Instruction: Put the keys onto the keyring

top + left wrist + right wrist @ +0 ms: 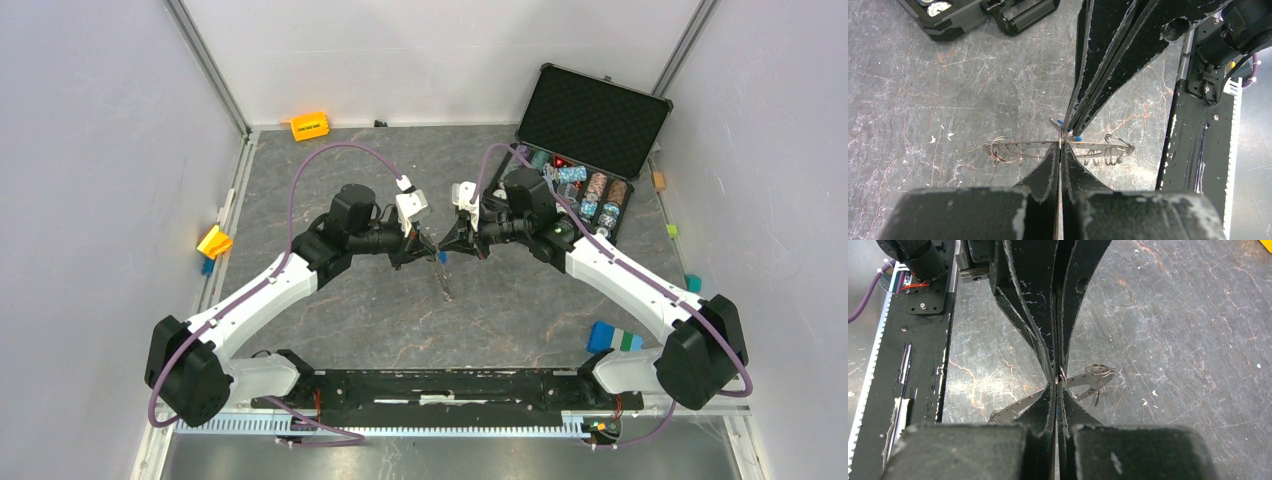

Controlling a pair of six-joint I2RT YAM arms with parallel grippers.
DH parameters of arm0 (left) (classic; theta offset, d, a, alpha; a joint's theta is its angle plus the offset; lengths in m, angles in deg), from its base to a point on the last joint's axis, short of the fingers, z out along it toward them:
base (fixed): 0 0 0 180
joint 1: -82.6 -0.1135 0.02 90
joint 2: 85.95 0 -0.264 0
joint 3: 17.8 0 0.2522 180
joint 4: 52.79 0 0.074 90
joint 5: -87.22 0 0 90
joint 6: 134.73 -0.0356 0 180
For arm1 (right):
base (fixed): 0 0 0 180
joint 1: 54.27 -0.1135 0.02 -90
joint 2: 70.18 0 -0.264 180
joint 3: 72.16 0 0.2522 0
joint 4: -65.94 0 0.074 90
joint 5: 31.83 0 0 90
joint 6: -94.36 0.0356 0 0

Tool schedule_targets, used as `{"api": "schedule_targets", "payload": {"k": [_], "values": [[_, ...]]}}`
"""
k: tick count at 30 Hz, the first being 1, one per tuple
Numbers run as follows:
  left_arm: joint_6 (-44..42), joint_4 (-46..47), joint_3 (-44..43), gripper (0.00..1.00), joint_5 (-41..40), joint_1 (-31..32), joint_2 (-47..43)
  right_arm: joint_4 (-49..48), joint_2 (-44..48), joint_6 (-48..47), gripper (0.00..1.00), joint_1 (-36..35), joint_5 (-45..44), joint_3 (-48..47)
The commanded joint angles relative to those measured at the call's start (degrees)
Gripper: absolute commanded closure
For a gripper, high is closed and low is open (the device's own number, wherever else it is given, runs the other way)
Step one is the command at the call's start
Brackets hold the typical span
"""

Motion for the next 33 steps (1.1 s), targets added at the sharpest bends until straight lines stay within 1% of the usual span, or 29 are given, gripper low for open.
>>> {"api": "schedule_targets", "payload": {"k": [1, 23, 28, 33], "values": [[-1.73, 2.90, -0.66, 0.98, 3.14, 0.44, -1.17, -1.06, 0.16, -1.07, 1.00, -0.27, 1.47, -2.44], [-1.66, 2.81, -0.66, 0.98, 3.58, 0.40, -1.53, -0.26, -0.23, -1.83, 1.00, -0.28, -3.60, -2.85], [-1.71, 2.82, -0.67, 0.98, 3.58, 0.42, -1.53, -0.08, -0.02, -1.75, 1.00, -0.16, -3.27, -3.02], [-1.87, 2.81, -0.54, 0.98, 3.67, 0.40, -1.48, -0.35, 0.20, -1.37, 1.00, -0.18, -0.39, -3.14]]}}
